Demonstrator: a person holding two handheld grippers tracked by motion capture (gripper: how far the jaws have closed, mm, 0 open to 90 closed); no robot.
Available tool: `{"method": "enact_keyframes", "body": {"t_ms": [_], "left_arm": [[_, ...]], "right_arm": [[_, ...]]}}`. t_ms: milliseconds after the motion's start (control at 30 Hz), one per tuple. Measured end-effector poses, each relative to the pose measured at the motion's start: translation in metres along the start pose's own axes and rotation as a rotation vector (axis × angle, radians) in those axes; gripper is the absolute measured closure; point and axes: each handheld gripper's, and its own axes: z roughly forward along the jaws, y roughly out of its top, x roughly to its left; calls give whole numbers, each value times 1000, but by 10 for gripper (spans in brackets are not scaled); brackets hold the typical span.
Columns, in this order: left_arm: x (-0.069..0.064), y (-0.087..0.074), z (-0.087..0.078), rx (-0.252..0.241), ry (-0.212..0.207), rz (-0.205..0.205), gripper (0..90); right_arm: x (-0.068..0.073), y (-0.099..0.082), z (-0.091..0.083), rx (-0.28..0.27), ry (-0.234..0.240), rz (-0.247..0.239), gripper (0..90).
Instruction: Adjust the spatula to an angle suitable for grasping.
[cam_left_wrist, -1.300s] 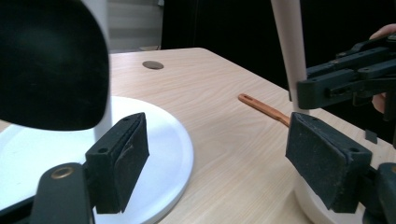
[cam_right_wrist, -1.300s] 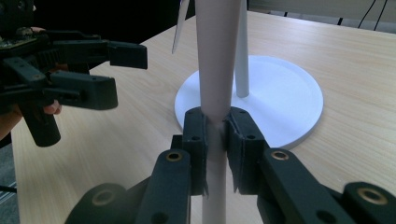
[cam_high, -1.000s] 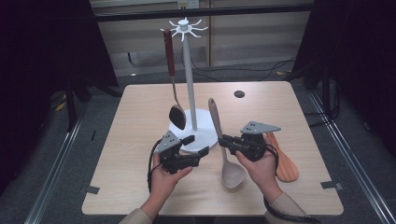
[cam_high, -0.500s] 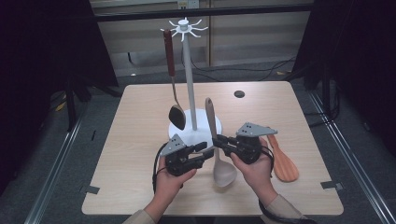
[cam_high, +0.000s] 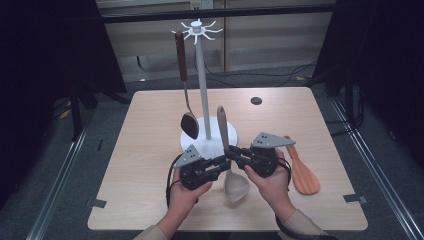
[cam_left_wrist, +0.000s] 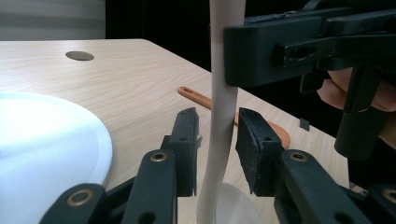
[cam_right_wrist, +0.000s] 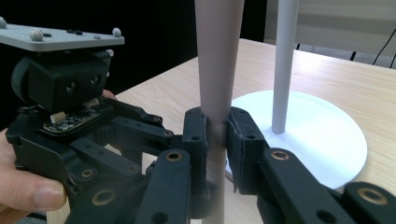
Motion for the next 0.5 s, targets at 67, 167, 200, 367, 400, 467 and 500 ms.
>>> {"method": "enact_keyframes", "body": {"t_ms": [67, 167, 200, 367, 400, 467, 500], "left_arm": [[-1, -1, 1, -10, -8, -5, 691], [-1, 0, 1, -6, -15, 1, 704], [-1, 0, 1, -1, -13, 5, 712], [1, -1, 0, -5, -14, -1, 720], [1, -1, 0, -4, -10, 0, 720], [1, -1, 0, -8, -15, -1, 721], [1, -1, 0, -12, -19, -2, 725]], "right_arm": [[0, 1, 0, 6, 11, -1, 787], [0, 0, 2, 7, 23, -2, 786], [1, 0, 2, 7, 22, -4, 786], [0, 0, 1, 2, 25, -6, 786], [0, 0, 0, 0, 28, -5, 786], [-1, 0, 0, -5, 27, -1, 786], [-1, 1, 0, -6, 27, -1, 786]]}}
